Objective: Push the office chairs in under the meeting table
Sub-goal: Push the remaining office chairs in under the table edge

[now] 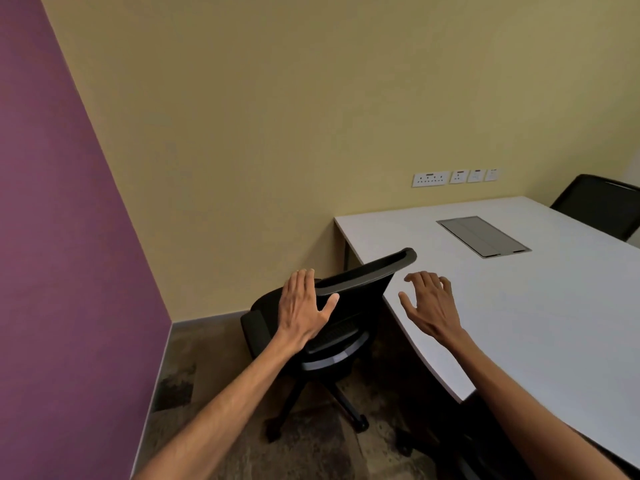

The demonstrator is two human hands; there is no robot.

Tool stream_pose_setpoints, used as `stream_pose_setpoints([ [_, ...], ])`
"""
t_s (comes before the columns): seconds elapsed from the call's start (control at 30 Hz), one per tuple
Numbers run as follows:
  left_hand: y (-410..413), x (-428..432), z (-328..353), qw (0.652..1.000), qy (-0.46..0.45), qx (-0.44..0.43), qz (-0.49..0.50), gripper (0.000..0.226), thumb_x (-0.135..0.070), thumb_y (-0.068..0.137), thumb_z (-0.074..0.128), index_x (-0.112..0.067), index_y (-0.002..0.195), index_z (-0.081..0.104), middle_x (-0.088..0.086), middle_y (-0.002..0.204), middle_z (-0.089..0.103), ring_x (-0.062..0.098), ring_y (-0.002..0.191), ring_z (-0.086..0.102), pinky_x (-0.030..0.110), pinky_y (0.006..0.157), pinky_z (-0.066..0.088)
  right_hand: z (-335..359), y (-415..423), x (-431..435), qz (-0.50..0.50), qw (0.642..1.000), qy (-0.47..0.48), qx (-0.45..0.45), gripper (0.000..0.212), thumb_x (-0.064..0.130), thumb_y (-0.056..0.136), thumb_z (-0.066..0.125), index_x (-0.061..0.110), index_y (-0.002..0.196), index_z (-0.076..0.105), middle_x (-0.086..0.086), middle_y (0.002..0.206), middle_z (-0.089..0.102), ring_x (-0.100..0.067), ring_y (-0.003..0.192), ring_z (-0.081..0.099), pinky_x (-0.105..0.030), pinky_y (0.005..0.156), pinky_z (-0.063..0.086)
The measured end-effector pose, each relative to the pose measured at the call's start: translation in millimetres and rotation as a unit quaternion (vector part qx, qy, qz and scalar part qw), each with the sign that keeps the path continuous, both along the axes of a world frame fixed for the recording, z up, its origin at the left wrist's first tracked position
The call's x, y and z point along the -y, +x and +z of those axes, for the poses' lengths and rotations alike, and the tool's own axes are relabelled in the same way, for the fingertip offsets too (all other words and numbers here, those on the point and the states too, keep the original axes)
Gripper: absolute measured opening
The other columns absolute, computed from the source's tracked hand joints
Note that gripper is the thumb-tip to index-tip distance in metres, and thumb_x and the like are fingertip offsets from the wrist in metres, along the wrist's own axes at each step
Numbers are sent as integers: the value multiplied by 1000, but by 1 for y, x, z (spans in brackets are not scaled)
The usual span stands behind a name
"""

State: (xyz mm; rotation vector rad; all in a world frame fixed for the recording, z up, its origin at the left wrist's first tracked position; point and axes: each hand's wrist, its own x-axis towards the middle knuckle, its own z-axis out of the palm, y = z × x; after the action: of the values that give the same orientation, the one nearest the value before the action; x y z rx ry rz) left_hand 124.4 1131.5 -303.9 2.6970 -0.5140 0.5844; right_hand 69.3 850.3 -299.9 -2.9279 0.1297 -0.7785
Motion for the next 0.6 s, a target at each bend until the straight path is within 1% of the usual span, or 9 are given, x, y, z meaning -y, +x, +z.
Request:
stream_pose_setpoints([
  [0.07, 7, 8, -5, 1000, 14, 0, -11, 78, -65, 92, 31, -4, 139, 41, 16, 139, 50, 28, 130, 45, 42, 112, 37, -1, 16, 0, 6, 1000, 1, -3, 45, 46, 88, 35, 16, 114, 55, -8, 118, 62, -27, 114, 53, -47, 107, 29],
  [0.17, 17, 24, -13, 998, 40, -8, -41, 65, -55, 93, 38, -6, 133, 46, 11, 129, 56, 23, 120, 50, 37, 106, 42, -7, 40, 0, 18, 1000, 11, -17, 39, 36, 84, 44, 14, 115, 54, -9, 118, 61, -29, 113, 53, -48, 107, 31],
  [0.27, 29, 44, -23, 996, 53, -48, -50, 60, -49, 94, 43, -4, 133, 48, 11, 127, 58, 24, 119, 53, 36, 107, 42, -19, 67, 3, 33, 998, 11, -61, 39, 30, 81, 54, 15, 117, 51, -9, 118, 59, -28, 114, 52, -47, 107, 32],
  [0.37, 46, 61, -32, 995, 60, -80, -22, 55, -46, 94, 46, -4, 130, 51, 13, 123, 62, 26, 116, 56, 38, 106, 43, -29, 94, 8, 58, 993, 5, -102, 44, 26, 77, 60, 17, 118, 49, -7, 119, 57, -26, 116, 51, -44, 107, 34],
  [0.47, 67, 76, -37, 991, 82, -102, 13, 49, -46, 94, 47, -6, 120, 56, 13, 114, 65, 27, 109, 59, 38, 100, 44, -37, 124, 16, 82, 989, 7, -123, 47, 24, 72, 64, 17, 117, 49, -5, 117, 56, -25, 114, 51, -43, 109, 35],
  [0.53, 81, 83, -39, 989, 102, -108, 27, 44, -47, 93, 48, -7, 110, 58, 12, 106, 68, 28, 102, 62, 39, 94, 47, -42, 146, 24, 91, 988, -8, -127, 41, 25, 71, 66, 17, 109, 52, -4, 111, 58, -25, 108, 53, -41, 105, 37],
  [0.6, 91, 85, -40, 985, 126, -114, 30, 37, -44, 91, 52, -9, 99, 61, 11, 93, 71, 28, 91, 67, 39, 84, 49, -48, 164, 27, 107, 986, -24, -127, 27, 25, 71, 65, 17, 93, 53, -5, 97, 61, -26, 95, 56, -39, 98, 40],
])
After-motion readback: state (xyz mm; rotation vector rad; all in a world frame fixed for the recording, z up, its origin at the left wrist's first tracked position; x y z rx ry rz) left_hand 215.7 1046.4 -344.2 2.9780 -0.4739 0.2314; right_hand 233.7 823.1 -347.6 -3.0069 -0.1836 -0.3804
